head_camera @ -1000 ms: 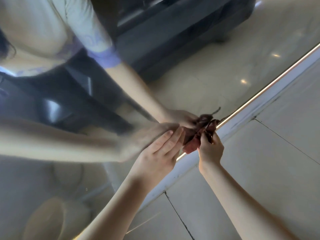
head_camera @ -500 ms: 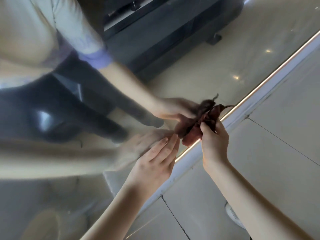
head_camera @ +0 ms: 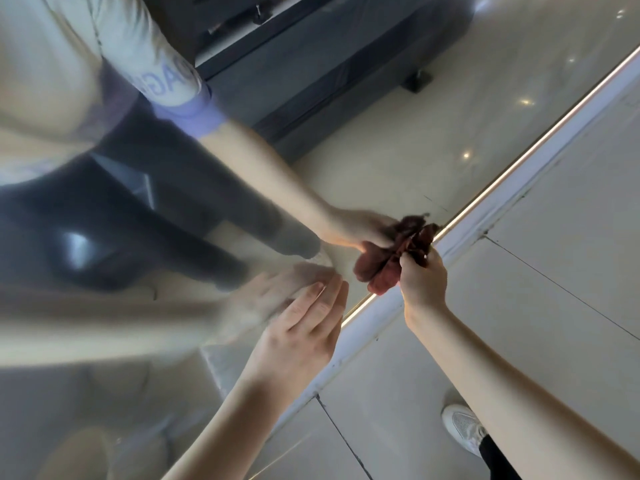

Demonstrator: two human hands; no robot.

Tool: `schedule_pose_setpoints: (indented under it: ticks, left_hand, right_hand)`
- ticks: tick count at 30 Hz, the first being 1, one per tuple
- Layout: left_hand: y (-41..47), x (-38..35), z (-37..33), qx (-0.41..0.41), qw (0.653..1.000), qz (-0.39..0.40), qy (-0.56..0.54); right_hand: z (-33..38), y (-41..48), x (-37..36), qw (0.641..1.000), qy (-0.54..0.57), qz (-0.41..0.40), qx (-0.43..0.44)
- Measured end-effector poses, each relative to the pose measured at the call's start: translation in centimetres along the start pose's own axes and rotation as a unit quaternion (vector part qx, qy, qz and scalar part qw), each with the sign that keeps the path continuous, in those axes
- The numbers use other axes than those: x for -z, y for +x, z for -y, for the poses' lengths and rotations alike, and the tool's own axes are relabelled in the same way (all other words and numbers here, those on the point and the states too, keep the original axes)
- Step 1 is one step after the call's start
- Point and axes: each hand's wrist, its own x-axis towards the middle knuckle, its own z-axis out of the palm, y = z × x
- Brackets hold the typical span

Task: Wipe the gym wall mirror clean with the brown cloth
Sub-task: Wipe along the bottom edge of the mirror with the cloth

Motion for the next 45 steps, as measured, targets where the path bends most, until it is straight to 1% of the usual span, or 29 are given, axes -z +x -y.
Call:
schedule_pose_setpoints:
  ticks: [3,4,6,9,13,15,17,18,20,22,23,24,27,29,32,36,39,43,45]
  left_hand:
    - [1.5,0.3,-0.7,-0.009,1.0,-0.012,-0.003]
    - [2.2,0.5,-0.9,-0.006,1.0,-0.017,-0.01]
    - [3.9,0.5,-1.2,0.011,0.999,-0.031,-0.02]
    - [6.0,-0.2,-1.2,0.027,0.999,-0.04,0.006]
    - [7.4,-1.6,-0.7,0.047,0.998,-0.046,-0.009]
    - [7.2,-1.9,-0.6,0.033,0.999,-0.038,0.015]
    - [6.8,-1.8,-0.5,0.018,0.999,-0.025,0.042]
    - [6.8,-1.7,-0.4,0.012,0.998,-0.018,0.053]
    - [6.8,-1.4,-0.2,0.01,0.998,-0.006,0.058]
    - [6.9,-1.5,-0.2,0.012,0.999,-0.006,0.047]
    - [6.9,-1.5,-0.2,0.014,0.999,-0.009,0.044]
    - [6.9,-1.6,-0.3,0.016,0.999,-0.012,0.041]
    - [7.0,-1.7,-0.4,0.016,0.999,-0.017,0.031]
    - [7.3,-1.7,-0.4,0.019,0.999,-0.018,0.02]
    - [7.7,-1.8,-0.4,0.014,1.0,-0.013,0.02]
    - [8.9,-2.1,-0.9,-0.004,0.999,-0.022,0.026]
    - [11.4,-1.8,-1.3,-0.007,0.999,-0.042,0.018]
    - [16.0,-2.0,-1.7,0.026,0.997,-0.073,0.028]
    - [17.9,-2.4,-1.6,0.034,0.997,-0.071,0.028]
  right_hand:
    - [2.5,-1.6,0.7,0.99,0.036,-0.024,0.131]
    - [2.8,-1.6,0.8,0.987,0.047,-0.034,0.15]
    - [2.4,-0.9,0.7,0.988,0.053,-0.061,0.135]
    - [0.9,1.4,0.7,0.996,0.023,-0.08,0.041]
    - [-0.8,4.2,1.0,0.993,0.041,-0.059,-0.096]
    - [-0.5,4.9,1.0,0.99,0.052,-0.047,-0.125]
    - [0.8,4.9,1.3,0.99,0.076,-0.044,-0.109]
    - [1.7,4.7,1.5,0.992,0.083,-0.047,-0.082]
    - [3.6,3.8,1.8,0.996,0.071,-0.055,0.016]
    - [4.8,3.2,2.1,0.99,0.056,-0.055,0.114]
    - [5.2,3.0,2.2,0.987,0.05,-0.059,0.142]
    - [5.1,3.2,2.3,0.985,0.047,-0.064,0.151]
    - [4.3,4.8,2.5,0.989,0.033,-0.083,0.116]
    - [3.5,6.5,2.9,0.994,0.012,-0.088,0.067]
    - [2.5,8.4,3.3,0.997,0.03,-0.069,-0.026]
    - [2.6,9.2,3.4,0.994,0.065,-0.043,-0.078]
    - [3.5,8.8,3.5,0.993,0.093,-0.029,-0.072]
    - [3.9,8.5,3.9,0.996,0.081,-0.025,0.016]
    - [3.4,8.4,3.7,0.997,0.069,-0.02,0.023]
